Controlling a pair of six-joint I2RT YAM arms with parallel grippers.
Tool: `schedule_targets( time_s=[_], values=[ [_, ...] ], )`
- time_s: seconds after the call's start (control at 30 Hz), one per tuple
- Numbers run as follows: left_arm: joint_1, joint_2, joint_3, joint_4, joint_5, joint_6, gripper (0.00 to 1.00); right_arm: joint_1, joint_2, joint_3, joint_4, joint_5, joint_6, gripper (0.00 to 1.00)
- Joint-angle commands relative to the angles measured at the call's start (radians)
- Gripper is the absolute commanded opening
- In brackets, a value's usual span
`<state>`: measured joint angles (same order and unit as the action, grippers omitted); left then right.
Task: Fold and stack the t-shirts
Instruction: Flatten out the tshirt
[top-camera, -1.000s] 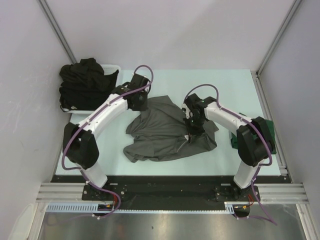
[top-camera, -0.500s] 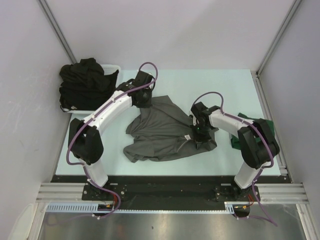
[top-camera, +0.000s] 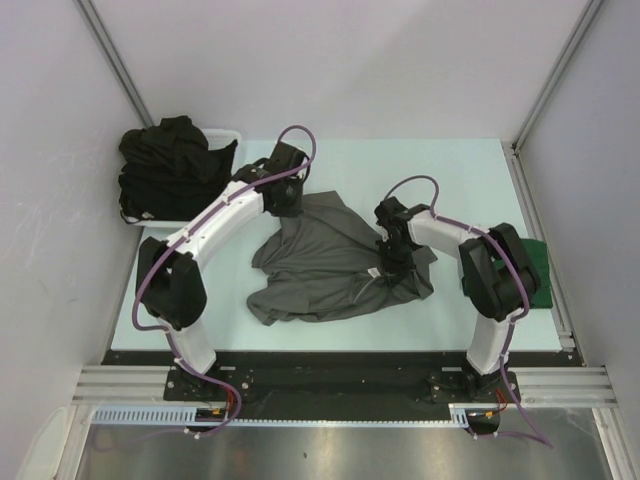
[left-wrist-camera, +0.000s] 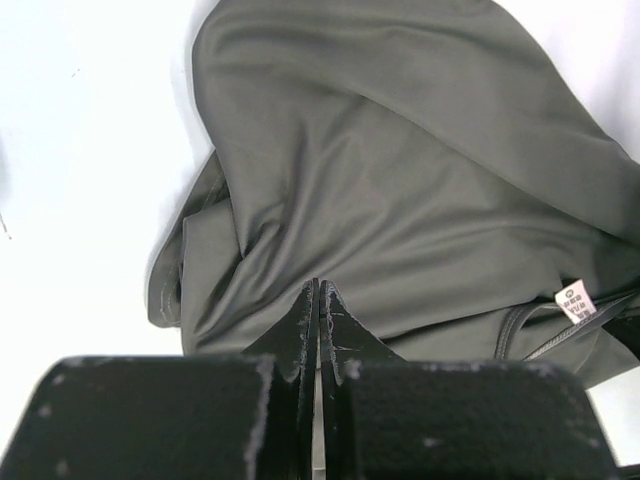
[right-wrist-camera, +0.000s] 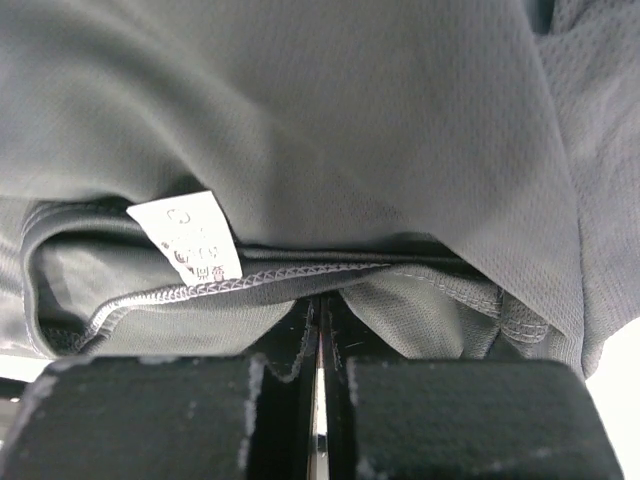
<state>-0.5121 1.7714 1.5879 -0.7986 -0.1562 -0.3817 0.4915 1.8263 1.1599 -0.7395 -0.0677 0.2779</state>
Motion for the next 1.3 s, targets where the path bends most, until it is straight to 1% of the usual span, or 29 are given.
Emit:
schedule_targets(
  time_s=[0.0, 0.13, 0.17, 0.23, 0.4, 0.53, 0.7, 0.8, 0.83, 0.87, 1.17, 1.2, 1.27],
  values=[
    [-0.005, -0.058, 0.052, -0.011, -0.034, 0.035, 0.00, -0.028, 0.128, 0.046, 0.014, 0.187, 0.017, 0.00],
    [-0.003, -0.067, 0.053, -0.014, -0.043, 0.047, 0.00, -0.086, 0.153, 0.070, -0.011, 0.239, 0.046, 0.00],
    [-0.003, -0.067, 0.052, -0.013, -0.042, 0.052, 0.00, -0.125, 0.156, 0.076, -0.012, 0.250, 0.047, 0.00],
    [-0.003, -0.070, 0.052, -0.016, -0.042, 0.053, 0.00, -0.163, 0.165, 0.095, -0.024, 0.262, 0.047, 0.00],
    [-0.003, -0.078, 0.053, -0.014, -0.036, 0.060, 0.00, -0.286, 0.191, 0.190, -0.044, 0.287, 0.041, 0.00],
    [-0.002, -0.082, 0.058, -0.016, -0.031, 0.064, 0.00, -0.346, 0.247, 0.288, -0.073, 0.304, 0.029, 0.00],
    [-0.003, -0.089, 0.052, -0.016, -0.022, 0.064, 0.00, -0.372, 0.318, 0.421, -0.078, 0.322, 0.003, 0.00],
    [-0.002, -0.096, 0.038, -0.016, -0.019, 0.060, 0.00, -0.376, 0.392, 0.546, -0.092, 0.335, -0.022, 0.00],
    [-0.002, -0.099, 0.034, -0.013, -0.016, 0.060, 0.00, -0.380, 0.413, 0.625, -0.115, 0.338, -0.025, 0.00],
    [-0.002, -0.107, 0.027, -0.013, -0.016, 0.060, 0.00, -0.387, 0.451, 0.656, -0.124, 0.341, -0.025, 0.00],
    [-0.003, -0.171, -0.037, -0.027, -0.026, 0.075, 0.00, -0.396, 0.568, 0.944, -0.136, 0.348, -0.031, 0.00],
    [-0.002, -0.181, -0.040, -0.031, -0.026, 0.076, 0.00, -0.396, 0.586, 1.009, -0.141, 0.345, -0.031, 0.00],
    [-0.002, -0.190, -0.043, -0.039, -0.029, 0.076, 0.00, -0.396, 0.645, 1.076, -0.164, 0.327, -0.028, 0.00]
  ],
)
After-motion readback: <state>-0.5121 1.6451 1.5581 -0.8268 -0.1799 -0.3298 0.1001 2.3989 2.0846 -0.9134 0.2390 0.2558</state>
